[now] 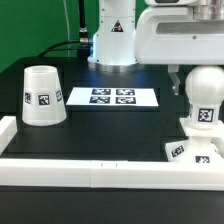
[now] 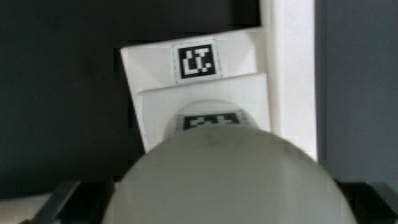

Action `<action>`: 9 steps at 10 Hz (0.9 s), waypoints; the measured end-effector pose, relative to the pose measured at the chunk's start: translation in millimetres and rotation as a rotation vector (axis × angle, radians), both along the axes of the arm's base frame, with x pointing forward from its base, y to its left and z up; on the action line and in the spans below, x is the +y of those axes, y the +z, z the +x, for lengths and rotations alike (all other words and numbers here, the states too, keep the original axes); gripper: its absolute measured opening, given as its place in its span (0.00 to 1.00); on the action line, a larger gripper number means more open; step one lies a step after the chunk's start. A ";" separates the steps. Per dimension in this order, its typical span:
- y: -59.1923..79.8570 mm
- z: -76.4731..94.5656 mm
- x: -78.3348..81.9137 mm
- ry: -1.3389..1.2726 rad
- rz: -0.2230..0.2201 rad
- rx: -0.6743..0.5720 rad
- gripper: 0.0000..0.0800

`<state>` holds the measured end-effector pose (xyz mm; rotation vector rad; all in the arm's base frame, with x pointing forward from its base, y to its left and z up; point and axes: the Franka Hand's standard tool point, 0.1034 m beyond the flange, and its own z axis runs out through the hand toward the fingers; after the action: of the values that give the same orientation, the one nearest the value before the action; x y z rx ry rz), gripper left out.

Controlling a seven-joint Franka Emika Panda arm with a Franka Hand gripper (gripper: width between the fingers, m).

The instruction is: Assemble lamp

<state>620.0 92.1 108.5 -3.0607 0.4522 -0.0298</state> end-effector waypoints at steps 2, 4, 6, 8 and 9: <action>-0.1 1.4 -2.5 -0.190 0.039 0.004 0.72; 0.2 2.3 -3.1 -0.324 0.062 0.008 0.72; 0.3 1.9 -1.6 -0.412 0.073 0.020 0.72; 0.1 1.6 -0.6 -0.398 0.073 0.020 0.86; -0.1 -0.3 0.2 -0.329 0.067 0.028 0.86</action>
Offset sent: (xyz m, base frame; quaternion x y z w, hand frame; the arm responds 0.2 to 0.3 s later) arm 0.0009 -0.0020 -0.0011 0.0142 -0.0188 0.1576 0.9872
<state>619.7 92.4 108.3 -2.8893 0.9316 0.0154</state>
